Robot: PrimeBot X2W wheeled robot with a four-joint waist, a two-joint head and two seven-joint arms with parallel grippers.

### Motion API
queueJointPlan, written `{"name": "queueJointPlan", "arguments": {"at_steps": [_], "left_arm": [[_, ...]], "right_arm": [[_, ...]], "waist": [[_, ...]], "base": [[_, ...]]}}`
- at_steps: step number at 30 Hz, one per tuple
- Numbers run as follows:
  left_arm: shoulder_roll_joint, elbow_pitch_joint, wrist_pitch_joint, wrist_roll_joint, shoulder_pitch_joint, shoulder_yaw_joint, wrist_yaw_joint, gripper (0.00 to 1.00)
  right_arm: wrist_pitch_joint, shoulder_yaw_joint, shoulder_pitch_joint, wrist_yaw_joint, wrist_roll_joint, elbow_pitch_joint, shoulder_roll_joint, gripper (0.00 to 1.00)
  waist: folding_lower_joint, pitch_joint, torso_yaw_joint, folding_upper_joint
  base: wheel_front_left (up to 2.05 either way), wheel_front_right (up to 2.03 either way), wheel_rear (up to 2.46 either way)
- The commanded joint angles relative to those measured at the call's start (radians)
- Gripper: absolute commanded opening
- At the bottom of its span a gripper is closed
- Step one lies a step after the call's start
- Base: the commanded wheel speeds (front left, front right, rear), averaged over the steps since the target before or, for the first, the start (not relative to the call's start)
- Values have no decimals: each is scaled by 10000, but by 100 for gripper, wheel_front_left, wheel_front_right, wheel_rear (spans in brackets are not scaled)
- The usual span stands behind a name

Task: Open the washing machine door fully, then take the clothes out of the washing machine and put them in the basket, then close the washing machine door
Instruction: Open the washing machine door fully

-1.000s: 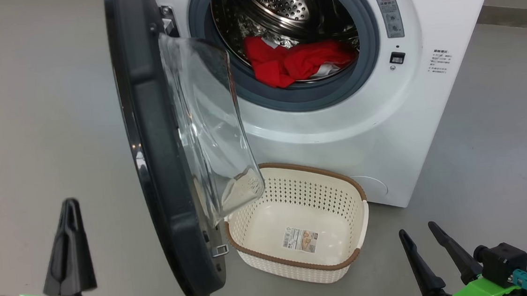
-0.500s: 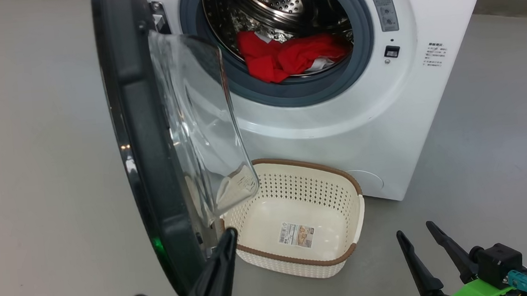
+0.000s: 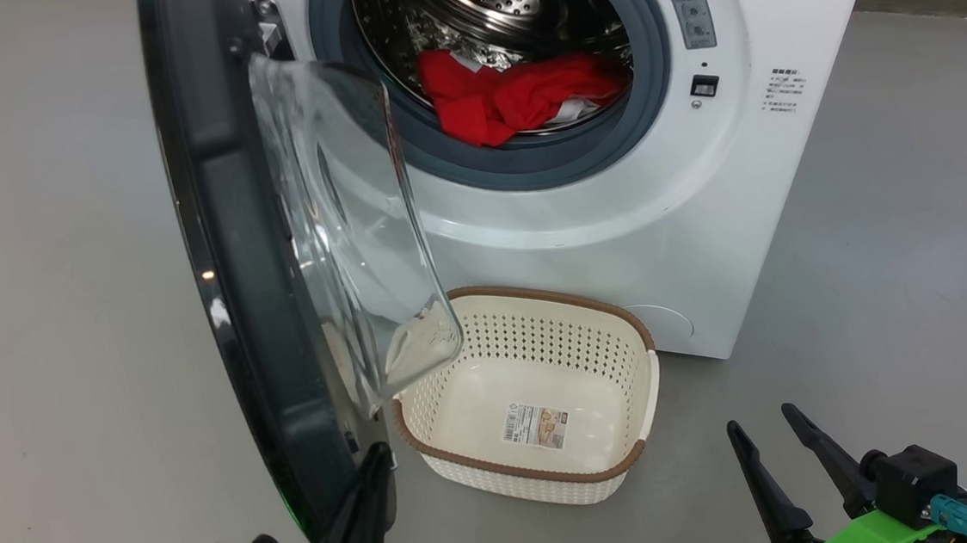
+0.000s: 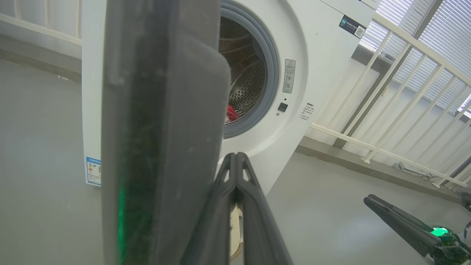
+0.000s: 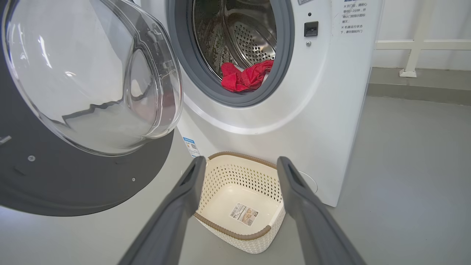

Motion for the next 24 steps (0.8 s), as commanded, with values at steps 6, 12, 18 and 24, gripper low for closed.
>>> {"name": "queueJointPlan", "arguments": {"at_steps": [6, 12, 18, 24], "left_arm": [[18, 138, -49, -31, -397, 725, -56, 0], [109, 250, -49, 62, -311, 1248, -56, 0], [366, 238, -49, 200, -106, 2166, -56, 0], [672, 315, -49, 289, -82, 3105, -55, 0]], "right_arm": [[-93, 107, -231, 63, -126, -286, -71, 100], [-93, 106, -210, 63, -99, -309, -74, 100], [-93, 136, -253, 63, -99, -327, -59, 100], [-93, 151, -261, 63, -111, -327, -42, 100]], "waist": [[0, -38, 44, -1], [0, -46, 116, -1], [0, -6, 139, -1], [0, 48, 128, -1]], "base": [[0, 0, 0], [0, 0, 0], [0, 0, 0], [0, 0, 0]]}}
